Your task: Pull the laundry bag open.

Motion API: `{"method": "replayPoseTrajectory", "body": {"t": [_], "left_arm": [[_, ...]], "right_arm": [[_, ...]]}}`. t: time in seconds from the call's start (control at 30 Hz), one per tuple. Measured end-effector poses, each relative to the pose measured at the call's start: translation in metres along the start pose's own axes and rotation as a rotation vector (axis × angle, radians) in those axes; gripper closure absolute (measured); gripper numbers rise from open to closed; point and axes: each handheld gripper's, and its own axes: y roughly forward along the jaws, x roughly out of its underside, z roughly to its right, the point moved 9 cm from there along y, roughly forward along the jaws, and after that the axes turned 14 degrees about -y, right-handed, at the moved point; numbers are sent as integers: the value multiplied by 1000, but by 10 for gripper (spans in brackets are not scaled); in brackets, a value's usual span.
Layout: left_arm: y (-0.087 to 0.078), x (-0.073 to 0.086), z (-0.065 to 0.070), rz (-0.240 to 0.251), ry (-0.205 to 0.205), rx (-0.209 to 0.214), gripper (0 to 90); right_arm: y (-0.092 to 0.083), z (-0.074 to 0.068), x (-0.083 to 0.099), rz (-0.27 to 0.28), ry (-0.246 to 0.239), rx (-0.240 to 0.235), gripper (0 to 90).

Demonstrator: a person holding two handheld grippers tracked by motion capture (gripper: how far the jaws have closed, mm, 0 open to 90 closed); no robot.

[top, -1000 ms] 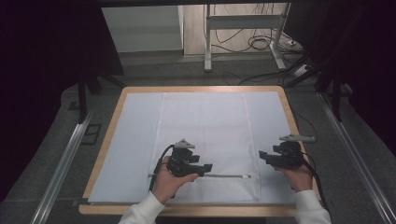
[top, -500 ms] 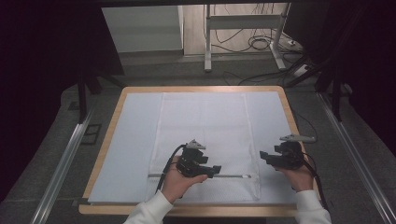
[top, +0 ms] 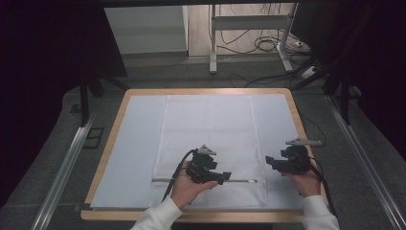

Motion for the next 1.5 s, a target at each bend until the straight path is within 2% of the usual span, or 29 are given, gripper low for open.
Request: {"method": "replayPoseTrajectory", "body": {"t": [0.33, 0.57, 0.8, 0.93, 1.03, 1.3, 1.5], "left_arm": [[18, -1, 7, -22, -1, -7, 317], [29, 0, 14, -55, 11, -8, 319], [37, -2, 23, -57, 8, 1, 311], [42, -3, 28, -41, 13, -4, 321], [47, -1, 33, -55, 15, 5, 329], [61, 3, 42, -97, -5, 32, 345], [68, 5, 43, -106, -16, 26, 353]], "right_arm": [[0, 1, 0, -3, 3, 1, 261], [1, 1, 2, -12, 0, 4, 261], [1, 1, 2, -17, -6, 9, 261], [1, 2, 2, -17, -5, 11, 261], [0, 2, 1, -14, 2, 12, 261], [-1, 3, 1, -14, 2, 17, 261], [-1, 5, 2, -17, -2, 29, 261]]}}
